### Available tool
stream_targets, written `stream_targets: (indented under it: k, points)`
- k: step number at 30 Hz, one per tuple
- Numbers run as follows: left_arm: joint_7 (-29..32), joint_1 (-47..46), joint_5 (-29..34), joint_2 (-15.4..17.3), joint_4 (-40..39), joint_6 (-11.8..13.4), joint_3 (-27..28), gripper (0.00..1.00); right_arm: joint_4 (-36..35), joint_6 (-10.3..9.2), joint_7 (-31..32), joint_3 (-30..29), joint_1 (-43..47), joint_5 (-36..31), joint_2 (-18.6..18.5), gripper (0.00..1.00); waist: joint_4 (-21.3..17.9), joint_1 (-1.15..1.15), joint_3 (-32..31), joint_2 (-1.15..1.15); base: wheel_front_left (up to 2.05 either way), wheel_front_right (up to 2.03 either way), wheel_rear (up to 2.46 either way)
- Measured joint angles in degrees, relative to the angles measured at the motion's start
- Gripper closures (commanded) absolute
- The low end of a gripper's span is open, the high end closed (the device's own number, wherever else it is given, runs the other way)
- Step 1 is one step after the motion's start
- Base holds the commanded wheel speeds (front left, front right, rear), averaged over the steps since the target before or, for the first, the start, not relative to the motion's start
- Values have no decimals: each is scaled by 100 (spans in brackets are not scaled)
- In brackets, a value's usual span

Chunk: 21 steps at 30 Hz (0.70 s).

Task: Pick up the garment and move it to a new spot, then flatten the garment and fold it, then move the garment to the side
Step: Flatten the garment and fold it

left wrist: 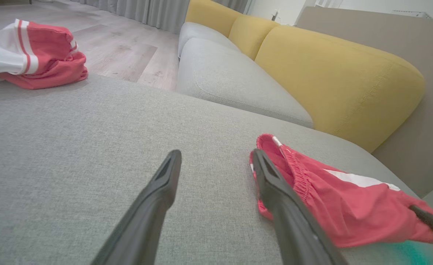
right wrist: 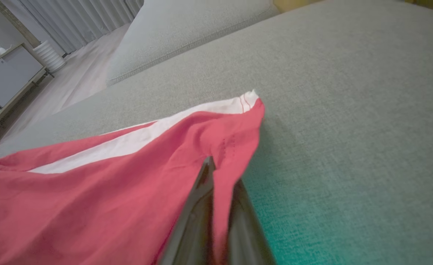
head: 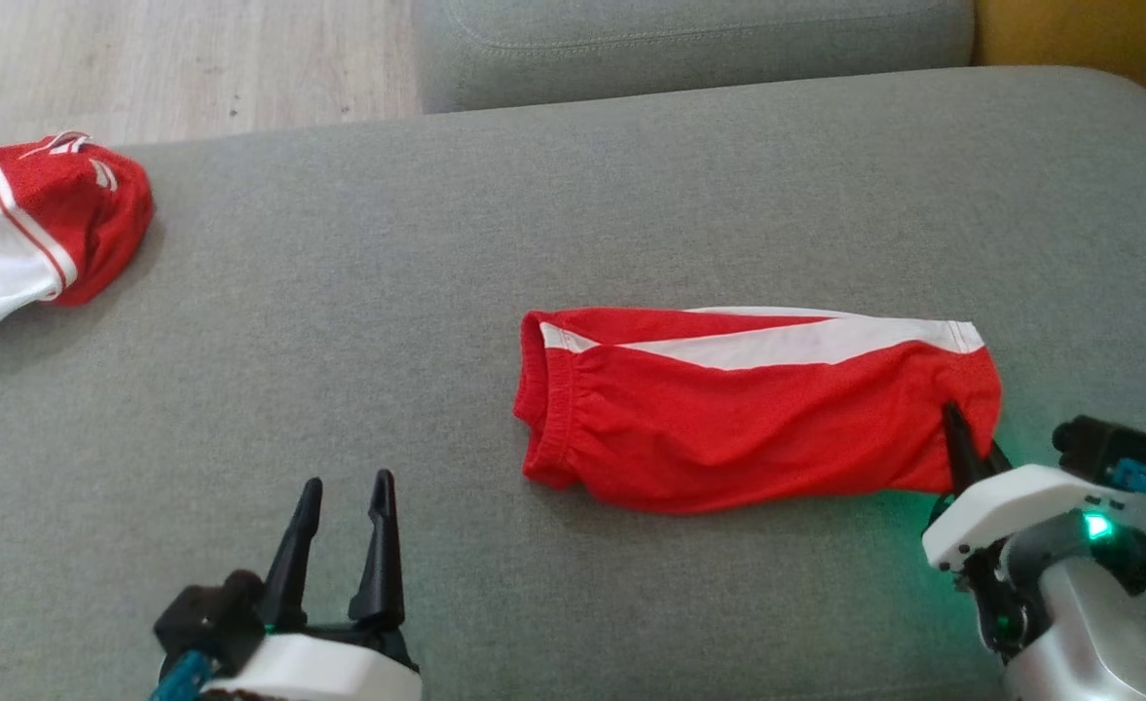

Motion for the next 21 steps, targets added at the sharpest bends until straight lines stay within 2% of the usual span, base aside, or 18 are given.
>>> stream_targets:
  k: [6, 9, 13, 15, 21]
  points:
    - [37, -1, 43, 2, 1, -1, -114, 0, -571, -1, 482, -547, 53, -736, 223, 100, 204, 1, -37, 0, 0, 0, 0]
    - [36, -1, 43, -1, 5, -1, -119, 0, -895, -1, 705, -512, 24, -1018, 304, 100, 362, 1, -72, 0, 0, 0, 0]
    - [35, 1, 42, -8, 10, -3, -121, 0, -1276, -1, 1056, 129, -199, -1029, 343, 100, 585, 1, -131, 0, 0, 0, 0]
    - [34, 1, 41, -14, 14, -9, -125, 0, -1408, -1, 1210, 591, -349, -745, 350, 100, 703, 1, -159, 0, 0, 0, 0]
    - [15, 0, 40, -69, 33, -56, -152, 0, -1310, -1, 1489, 1681, -570, -299, 364, 100, 1046, 1, -188, 0, 0, 0, 0]
